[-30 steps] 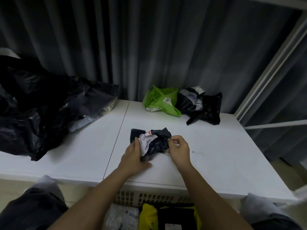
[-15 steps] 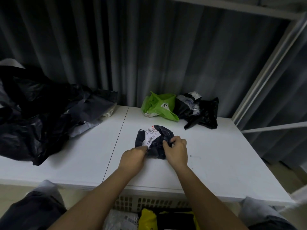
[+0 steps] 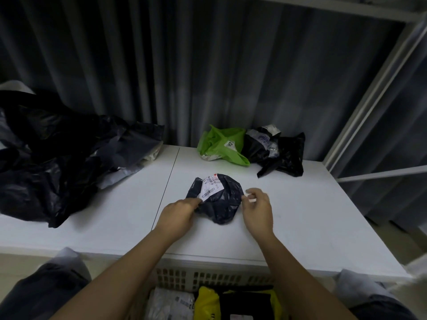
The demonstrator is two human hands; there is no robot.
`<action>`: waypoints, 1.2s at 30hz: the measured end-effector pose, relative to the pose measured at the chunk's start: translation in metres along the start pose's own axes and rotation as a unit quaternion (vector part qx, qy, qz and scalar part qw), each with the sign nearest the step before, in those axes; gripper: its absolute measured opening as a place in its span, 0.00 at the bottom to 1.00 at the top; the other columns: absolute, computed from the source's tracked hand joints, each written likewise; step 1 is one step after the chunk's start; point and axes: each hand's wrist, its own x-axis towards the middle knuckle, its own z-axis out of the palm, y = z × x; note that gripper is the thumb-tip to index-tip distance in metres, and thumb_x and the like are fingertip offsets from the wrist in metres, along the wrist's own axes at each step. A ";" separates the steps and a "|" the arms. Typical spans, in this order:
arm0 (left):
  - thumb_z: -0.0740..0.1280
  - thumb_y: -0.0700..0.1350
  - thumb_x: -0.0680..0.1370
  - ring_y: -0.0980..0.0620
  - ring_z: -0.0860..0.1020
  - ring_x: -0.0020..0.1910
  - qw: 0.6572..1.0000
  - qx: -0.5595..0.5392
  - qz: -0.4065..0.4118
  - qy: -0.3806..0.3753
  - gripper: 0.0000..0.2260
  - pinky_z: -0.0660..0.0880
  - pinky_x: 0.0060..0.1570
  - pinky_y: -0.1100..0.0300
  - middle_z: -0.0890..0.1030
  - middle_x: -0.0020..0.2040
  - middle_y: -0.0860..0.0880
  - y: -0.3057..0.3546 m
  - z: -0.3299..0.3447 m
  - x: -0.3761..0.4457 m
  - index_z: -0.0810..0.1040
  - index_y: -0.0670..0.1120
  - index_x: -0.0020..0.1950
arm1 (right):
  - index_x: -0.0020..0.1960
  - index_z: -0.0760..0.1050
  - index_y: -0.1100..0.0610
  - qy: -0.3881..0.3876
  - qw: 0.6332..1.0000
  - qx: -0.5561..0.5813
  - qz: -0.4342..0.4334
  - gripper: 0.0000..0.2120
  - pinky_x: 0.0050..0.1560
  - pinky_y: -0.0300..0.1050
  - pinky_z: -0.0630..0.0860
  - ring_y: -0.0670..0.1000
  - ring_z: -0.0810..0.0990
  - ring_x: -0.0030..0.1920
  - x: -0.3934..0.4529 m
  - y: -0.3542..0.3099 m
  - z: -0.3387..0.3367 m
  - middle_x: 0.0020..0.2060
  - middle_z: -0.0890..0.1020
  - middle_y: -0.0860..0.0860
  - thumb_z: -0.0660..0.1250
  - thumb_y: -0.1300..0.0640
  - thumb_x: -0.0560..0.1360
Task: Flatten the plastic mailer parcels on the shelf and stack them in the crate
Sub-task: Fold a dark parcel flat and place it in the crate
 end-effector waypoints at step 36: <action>0.72 0.27 0.54 0.48 0.82 0.34 0.987 0.056 0.128 0.079 0.27 0.73 0.27 0.63 0.84 0.40 0.51 -0.016 0.009 -0.017 0.83 0.47 0.49 | 0.40 0.78 0.60 -0.047 0.869 -0.379 -0.314 0.20 0.22 0.37 0.59 0.54 0.75 0.27 -0.014 0.055 -0.029 0.31 0.76 0.53 0.77 0.75 0.52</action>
